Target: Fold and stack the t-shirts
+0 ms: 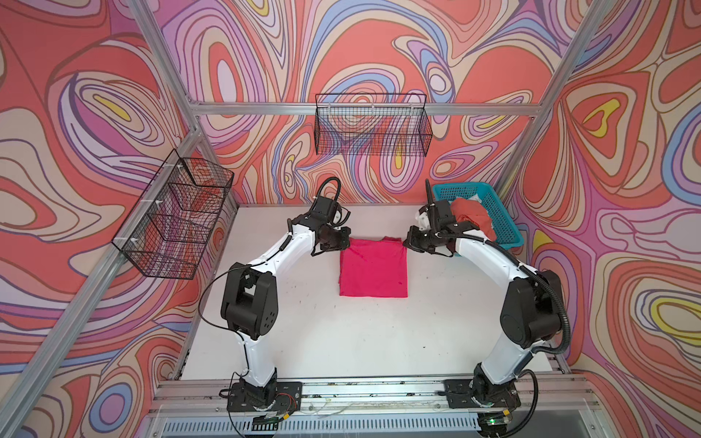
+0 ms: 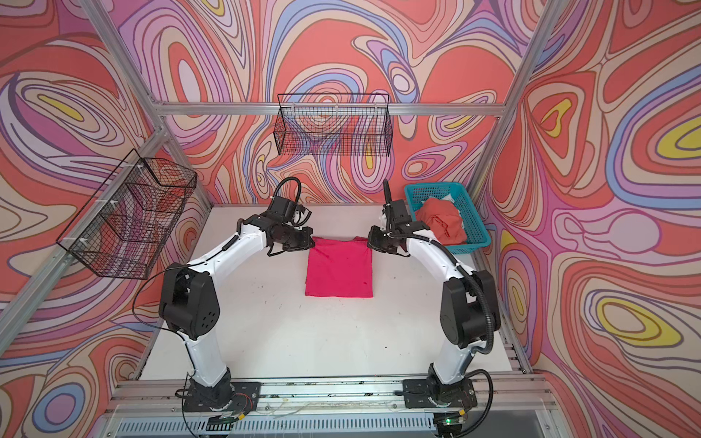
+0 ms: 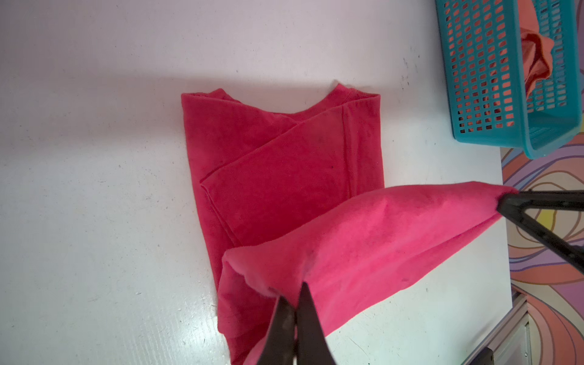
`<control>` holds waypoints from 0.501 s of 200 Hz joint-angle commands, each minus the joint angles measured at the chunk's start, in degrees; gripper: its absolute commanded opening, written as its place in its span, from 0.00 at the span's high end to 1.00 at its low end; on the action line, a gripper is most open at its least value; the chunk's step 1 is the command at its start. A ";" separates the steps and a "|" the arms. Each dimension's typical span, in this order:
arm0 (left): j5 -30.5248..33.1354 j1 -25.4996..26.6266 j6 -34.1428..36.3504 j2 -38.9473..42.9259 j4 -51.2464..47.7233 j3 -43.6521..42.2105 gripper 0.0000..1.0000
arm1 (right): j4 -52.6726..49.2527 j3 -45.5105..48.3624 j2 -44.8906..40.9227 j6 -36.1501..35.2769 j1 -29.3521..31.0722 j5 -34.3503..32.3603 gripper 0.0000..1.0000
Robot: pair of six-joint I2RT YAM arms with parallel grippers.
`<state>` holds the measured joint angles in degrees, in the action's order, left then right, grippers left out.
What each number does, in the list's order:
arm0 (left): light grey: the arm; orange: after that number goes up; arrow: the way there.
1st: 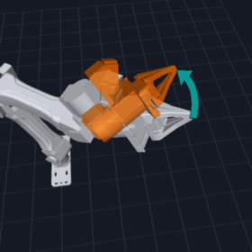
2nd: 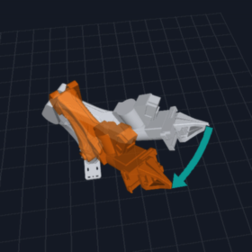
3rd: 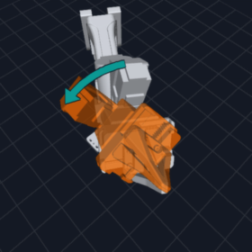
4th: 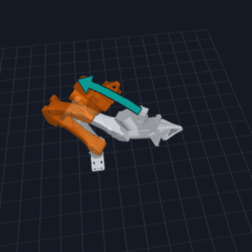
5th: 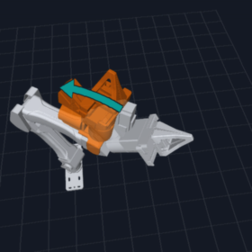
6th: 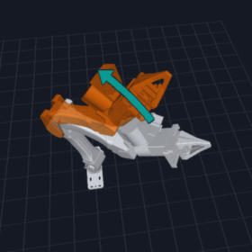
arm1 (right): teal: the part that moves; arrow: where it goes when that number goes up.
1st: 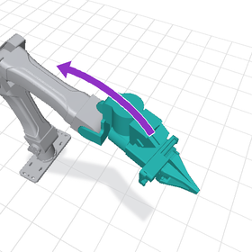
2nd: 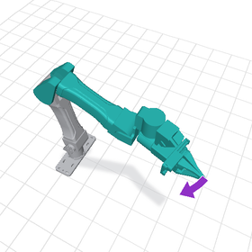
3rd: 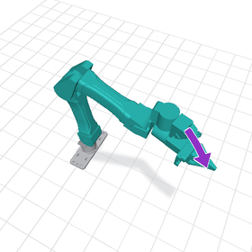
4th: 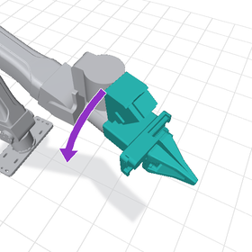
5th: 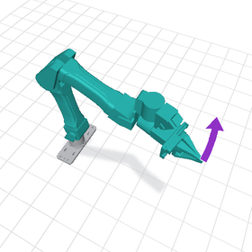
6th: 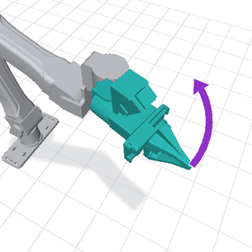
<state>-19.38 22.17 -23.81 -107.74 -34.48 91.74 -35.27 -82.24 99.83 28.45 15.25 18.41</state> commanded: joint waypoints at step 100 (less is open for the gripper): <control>3.86 -0.44 -0.65 -3.57 3.15 7.35 1.00 | 1.50 -10.04 7.73 -4.97 -1.07 -1.85 1.00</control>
<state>-17.04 22.06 -24.23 -108.55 -33.80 95.81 -35.55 -89.41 104.09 25.71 15.00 17.10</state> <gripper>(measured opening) 0.052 0.049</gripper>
